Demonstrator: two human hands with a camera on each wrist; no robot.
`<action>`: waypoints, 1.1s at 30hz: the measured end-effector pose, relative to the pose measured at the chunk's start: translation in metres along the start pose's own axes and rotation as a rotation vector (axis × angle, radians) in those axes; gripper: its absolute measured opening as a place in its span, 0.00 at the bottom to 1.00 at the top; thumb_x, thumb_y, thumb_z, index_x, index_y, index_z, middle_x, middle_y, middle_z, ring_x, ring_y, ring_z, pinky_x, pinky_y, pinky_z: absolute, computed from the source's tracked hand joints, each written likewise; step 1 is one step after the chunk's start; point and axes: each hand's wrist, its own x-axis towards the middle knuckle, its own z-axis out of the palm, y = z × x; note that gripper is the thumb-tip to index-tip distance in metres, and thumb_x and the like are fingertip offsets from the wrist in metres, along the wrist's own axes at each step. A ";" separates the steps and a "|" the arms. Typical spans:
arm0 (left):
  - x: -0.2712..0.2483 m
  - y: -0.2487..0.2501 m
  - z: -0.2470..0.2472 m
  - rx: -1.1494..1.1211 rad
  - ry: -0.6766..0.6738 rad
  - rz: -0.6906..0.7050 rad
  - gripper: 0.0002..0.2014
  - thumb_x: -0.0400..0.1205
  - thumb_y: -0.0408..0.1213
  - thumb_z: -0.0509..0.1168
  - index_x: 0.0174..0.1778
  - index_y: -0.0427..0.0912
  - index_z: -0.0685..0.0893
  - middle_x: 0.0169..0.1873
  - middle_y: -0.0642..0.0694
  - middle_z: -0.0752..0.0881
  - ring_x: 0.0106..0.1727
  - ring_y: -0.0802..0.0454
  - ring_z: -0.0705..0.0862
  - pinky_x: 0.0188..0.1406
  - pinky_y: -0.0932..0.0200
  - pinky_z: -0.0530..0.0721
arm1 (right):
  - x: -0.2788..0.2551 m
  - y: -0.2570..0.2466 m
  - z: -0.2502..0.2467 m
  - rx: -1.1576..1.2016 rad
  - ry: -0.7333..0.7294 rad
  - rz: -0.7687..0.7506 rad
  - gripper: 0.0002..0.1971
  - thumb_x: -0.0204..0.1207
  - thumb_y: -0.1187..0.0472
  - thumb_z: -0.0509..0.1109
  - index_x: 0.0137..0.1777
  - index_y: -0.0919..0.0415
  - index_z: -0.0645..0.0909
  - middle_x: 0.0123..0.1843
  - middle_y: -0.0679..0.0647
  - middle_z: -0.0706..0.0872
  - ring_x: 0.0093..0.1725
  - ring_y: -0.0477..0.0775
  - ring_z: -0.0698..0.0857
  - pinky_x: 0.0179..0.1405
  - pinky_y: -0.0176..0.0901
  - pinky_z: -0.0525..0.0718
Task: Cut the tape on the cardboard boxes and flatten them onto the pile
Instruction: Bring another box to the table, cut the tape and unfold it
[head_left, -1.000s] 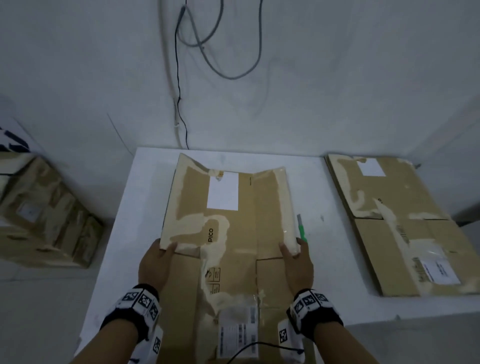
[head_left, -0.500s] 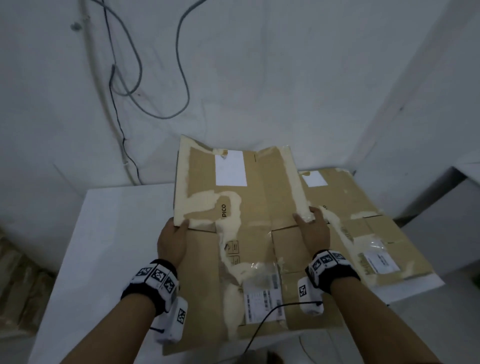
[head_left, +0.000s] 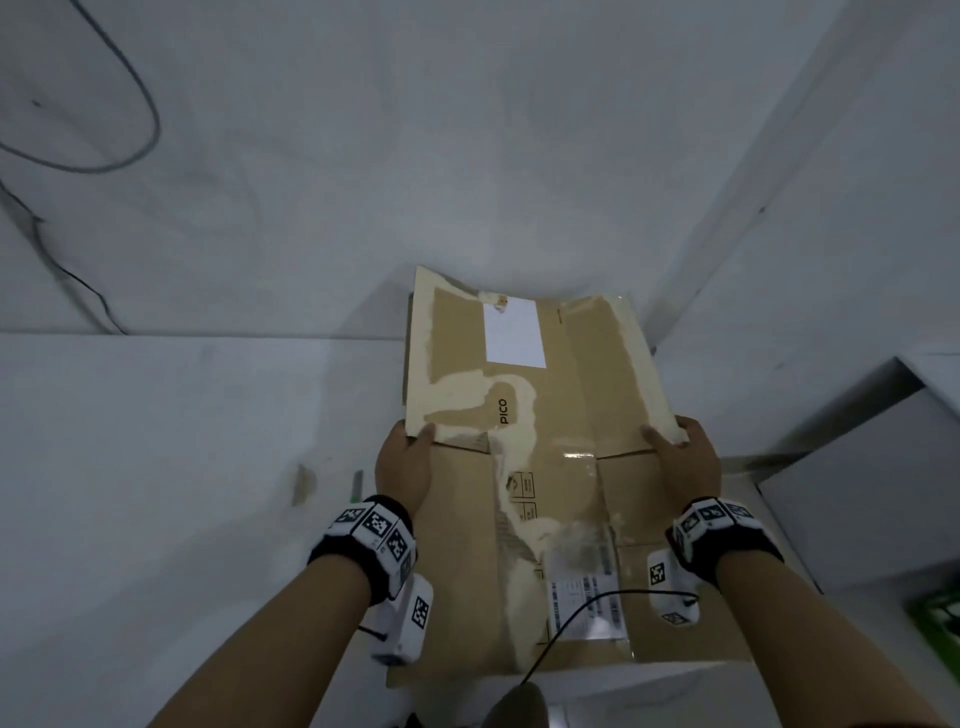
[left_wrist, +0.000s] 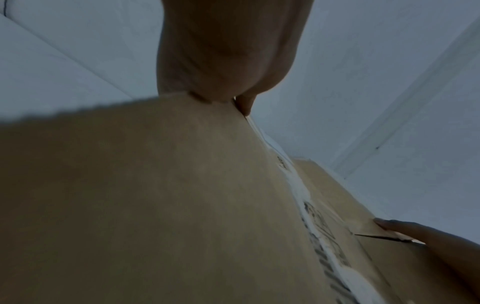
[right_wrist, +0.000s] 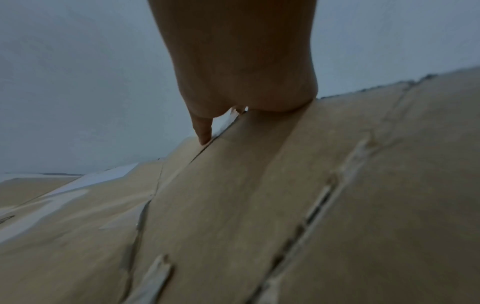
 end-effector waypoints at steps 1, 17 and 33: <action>-0.002 -0.002 0.016 -0.003 0.005 -0.011 0.14 0.86 0.42 0.60 0.61 0.37 0.81 0.57 0.40 0.85 0.57 0.43 0.82 0.52 0.55 0.75 | 0.012 0.012 -0.007 -0.006 -0.010 0.007 0.26 0.78 0.48 0.73 0.72 0.58 0.74 0.65 0.62 0.83 0.62 0.65 0.81 0.58 0.52 0.76; 0.007 -0.052 0.133 0.129 0.067 -0.177 0.19 0.87 0.42 0.59 0.67 0.29 0.74 0.62 0.34 0.81 0.64 0.38 0.79 0.57 0.57 0.72 | 0.109 0.111 -0.008 -0.122 -0.138 0.088 0.29 0.77 0.44 0.73 0.75 0.56 0.75 0.67 0.62 0.84 0.64 0.65 0.82 0.55 0.46 0.75; 0.016 -0.056 0.148 0.596 -0.122 -0.328 0.46 0.81 0.56 0.63 0.85 0.45 0.41 0.79 0.35 0.55 0.80 0.36 0.56 0.77 0.42 0.57 | 0.105 0.129 0.011 -0.403 -0.101 0.094 0.31 0.80 0.42 0.66 0.80 0.48 0.65 0.77 0.64 0.72 0.73 0.70 0.72 0.70 0.67 0.71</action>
